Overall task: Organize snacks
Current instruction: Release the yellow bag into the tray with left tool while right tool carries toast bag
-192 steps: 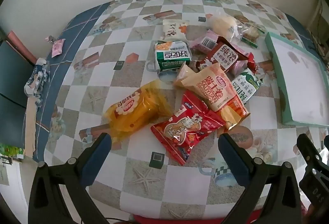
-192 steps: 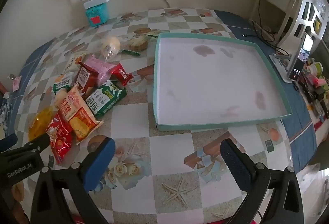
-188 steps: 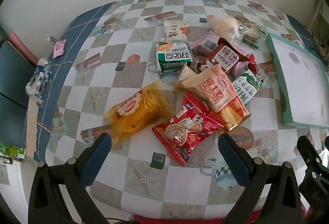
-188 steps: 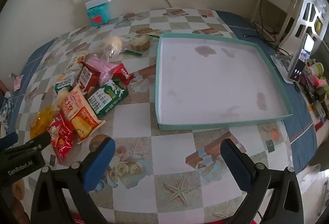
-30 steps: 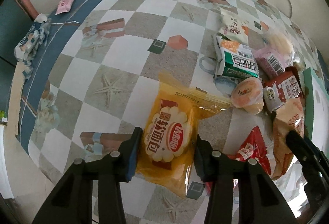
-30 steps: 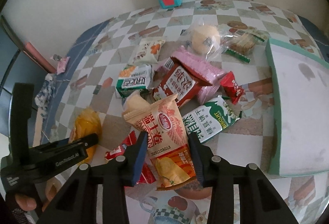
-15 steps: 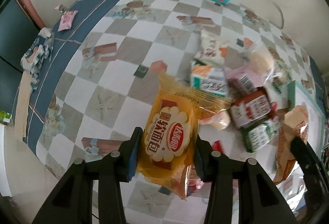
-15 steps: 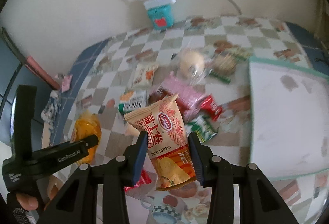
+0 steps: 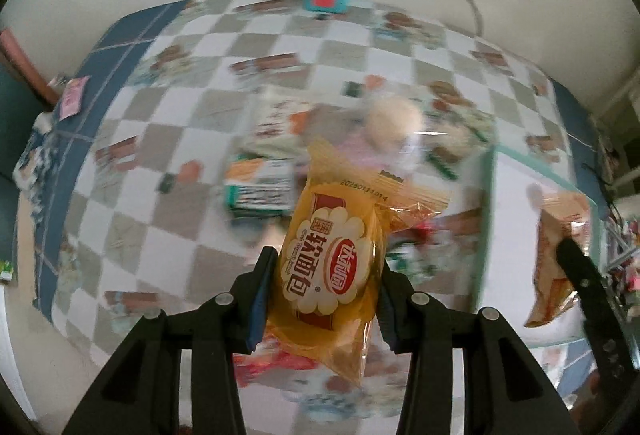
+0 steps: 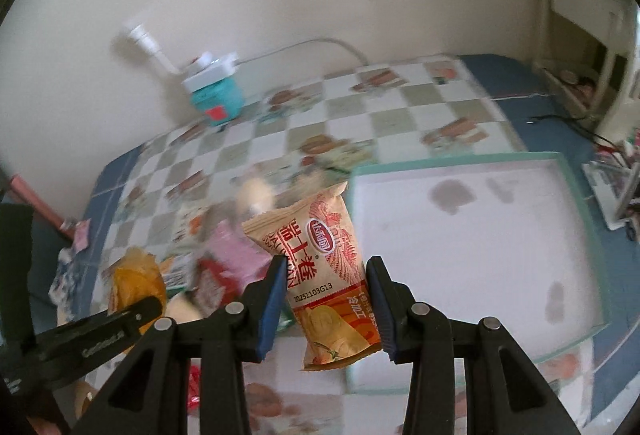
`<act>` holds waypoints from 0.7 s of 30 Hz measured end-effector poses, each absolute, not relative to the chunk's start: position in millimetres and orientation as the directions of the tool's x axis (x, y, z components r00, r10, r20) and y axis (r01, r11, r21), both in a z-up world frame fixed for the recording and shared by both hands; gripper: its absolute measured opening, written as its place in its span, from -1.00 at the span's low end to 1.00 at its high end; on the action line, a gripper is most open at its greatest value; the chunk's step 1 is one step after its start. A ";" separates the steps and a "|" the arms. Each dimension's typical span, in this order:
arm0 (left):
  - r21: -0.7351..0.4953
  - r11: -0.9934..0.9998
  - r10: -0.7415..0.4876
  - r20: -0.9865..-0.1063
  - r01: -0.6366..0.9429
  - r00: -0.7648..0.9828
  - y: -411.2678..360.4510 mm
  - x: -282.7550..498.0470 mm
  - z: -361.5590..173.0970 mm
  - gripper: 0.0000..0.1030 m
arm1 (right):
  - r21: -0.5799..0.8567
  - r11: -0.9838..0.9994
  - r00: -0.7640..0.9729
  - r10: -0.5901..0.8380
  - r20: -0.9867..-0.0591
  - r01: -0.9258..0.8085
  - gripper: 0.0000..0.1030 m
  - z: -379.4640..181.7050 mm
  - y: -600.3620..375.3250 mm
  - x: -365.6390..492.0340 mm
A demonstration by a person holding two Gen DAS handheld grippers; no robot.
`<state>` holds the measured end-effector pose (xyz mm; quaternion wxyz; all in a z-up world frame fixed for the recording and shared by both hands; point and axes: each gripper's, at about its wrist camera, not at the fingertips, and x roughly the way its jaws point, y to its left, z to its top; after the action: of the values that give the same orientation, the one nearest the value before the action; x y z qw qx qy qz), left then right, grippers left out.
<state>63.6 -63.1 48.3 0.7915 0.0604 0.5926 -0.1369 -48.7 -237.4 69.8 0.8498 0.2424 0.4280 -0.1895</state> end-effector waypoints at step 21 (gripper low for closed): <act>-0.045 0.850 -0.197 -0.951 0.524 0.239 -220.8 14.6 33.7 -0.10 | 0.182 0.570 0.395 -0.276 -0.876 0.802 -0.16 29.9 -385.1 -117.4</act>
<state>14.6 -220.8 33.7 0.7741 0.1431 0.5710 -0.2330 -117.4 -385.1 29.9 0.7763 0.3078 0.4268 -0.3471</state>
